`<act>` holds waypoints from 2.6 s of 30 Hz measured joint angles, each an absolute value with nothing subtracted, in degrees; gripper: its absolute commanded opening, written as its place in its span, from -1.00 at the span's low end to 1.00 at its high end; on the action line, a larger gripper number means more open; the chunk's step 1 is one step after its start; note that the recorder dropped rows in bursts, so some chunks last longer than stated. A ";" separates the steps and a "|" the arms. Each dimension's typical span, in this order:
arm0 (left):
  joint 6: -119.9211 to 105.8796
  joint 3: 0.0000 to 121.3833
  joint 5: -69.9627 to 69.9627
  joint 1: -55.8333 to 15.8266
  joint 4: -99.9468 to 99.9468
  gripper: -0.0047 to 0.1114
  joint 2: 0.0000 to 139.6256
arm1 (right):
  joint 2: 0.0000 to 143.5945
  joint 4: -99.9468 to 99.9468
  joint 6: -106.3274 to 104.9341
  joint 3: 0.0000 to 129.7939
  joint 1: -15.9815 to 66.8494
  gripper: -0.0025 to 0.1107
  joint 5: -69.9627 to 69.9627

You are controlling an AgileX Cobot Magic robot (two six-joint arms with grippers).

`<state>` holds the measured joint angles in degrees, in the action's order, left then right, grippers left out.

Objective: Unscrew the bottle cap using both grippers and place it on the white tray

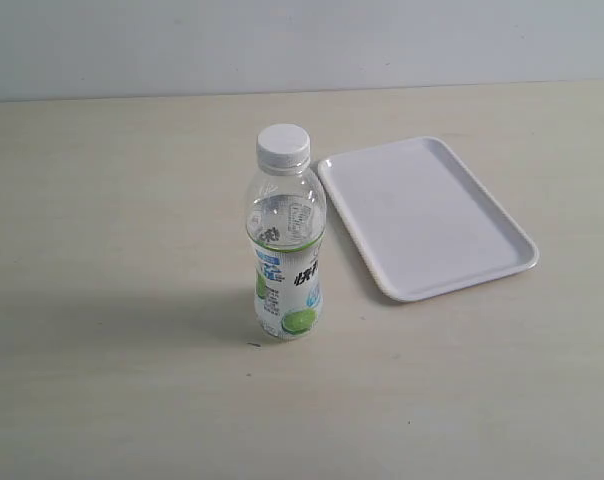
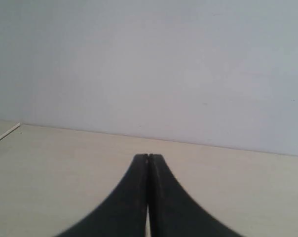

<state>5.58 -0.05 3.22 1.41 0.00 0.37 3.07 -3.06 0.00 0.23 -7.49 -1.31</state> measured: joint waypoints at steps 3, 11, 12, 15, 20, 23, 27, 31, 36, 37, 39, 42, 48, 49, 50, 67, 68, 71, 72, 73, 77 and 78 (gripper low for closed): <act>5.58 -0.05 3.22 1.41 0.00 -0.92 0.37 | 3.07 -3.06 0.00 0.23 -7.49 -0.96 -1.31; -4.22 -0.05 3.22 1.41 0.00 -0.92 0.37 | 3.07 -3.06 0.00 0.23 -7.49 -0.96 5.16; -6.17 -0.05 3.22 1.41 0.00 -0.92 0.37 | 3.07 -3.06 0.00 0.23 -7.49 -0.96 6.38; -9.12 -0.05 3.22 1.41 0.00 -0.92 0.37 | 3.07 -3.06 1.11 0.23 -7.49 -0.96 10.88; -10.00 -0.05 3.22 1.41 0.00 -0.92 0.37 | 3.07 -3.06 13.85 0.23 -7.49 -0.96 14.37; 2.00 -0.05 4.77 1.41 8.60 -0.92 0.37 | 3.07 -3.06 17.11 0.23 -7.49 -0.96 14.37; 6.64 -0.05 3.82 1.41 12.62 -0.92 0.37 | 3.07 -3.57 18.24 0.23 -7.49 -0.96 10.29; 9.83 -0.05 -4.80 1.41 13.82 -0.92 0.37 | 3.07 -6.08 18.24 0.23 -7.49 -0.96 9.12; 25.48 -0.05 -14.44 1.41 1.22 -0.92 2.78 | 3.07 -7.14 18.24 0.23 -7.49 -0.96 9.12; 29.84 -0.05 -16.68 1.41 -2.43 -0.92 4.66 | 3.07 -7.15 18.24 0.23 -7.49 -0.96 9.12; 37.67 -0.05 -24.09 1.41 -10.80 -0.92 9.70 | 3.07 -7.26 18.24 0.23 -7.49 -0.96 9.12; 43.69 0.33 -33.29 1.41 -17.93 -0.92 19.51 | 3.07 -7.38 18.24 0.23 -7.49 -0.96 8.88; 49.18 12.53 -42.11 1.41 -34.08 -0.92 46.50 | 3.07 -7.38 18.24 0.23 -7.49 -0.96 8.64; 50.54 14.41 -44.33 1.41 -38.02 -0.92 50.94 | 3.07 -7.38 18.24 0.23 -7.49 -0.96 8.35; 51.99 16.85 -46.87 1.41 -41.93 -0.92 55.16 | 3.07 -7.38 18.24 0.23 -7.49 -0.96 8.06; 31.56 26.28 -58.07 1.41 -67.35 -0.92 95.95 | 3.07 -7.38 18.24 0.23 -7.49 -0.96 6.64; 30.10 26.32 -58.31 1.41 -67.76 -0.92 97.31 | 3.07 -7.38 18.24 0.23 -7.49 -0.96 6.64; 24.71 26.41 -60.32 1.41 -69.48 -0.92 101.25 | 3.07 -7.38 18.24 0.23 -7.49 -0.96 6.75; 22.98 26.41 -62.19 1.36 -70.04 -0.92 102.60 | 3.07 -7.38 18.24 0.23 -7.49 -0.96 6.86; 21.60 26.41 -64.02 1.12 -70.18 -0.92 103.70 | 3.07 -7.38 18.24 0.23 -7.49 -0.96 6.86; 13.72 26.45 -68.31 -0.71 -69.75 -0.92 108.10 | 3.07 -7.38 18.24 0.23 -7.49 -0.96 6.94; 12.06 26.45 -68.58 -1.36 -69.29 -0.90 109.04 | 3.07 -7.38 18.24 0.23 -7.49 -0.96 6.94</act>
<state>12.06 26.45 -68.58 -1.36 -69.29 109.04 3.07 -7.38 18.24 0.23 -7.49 6.94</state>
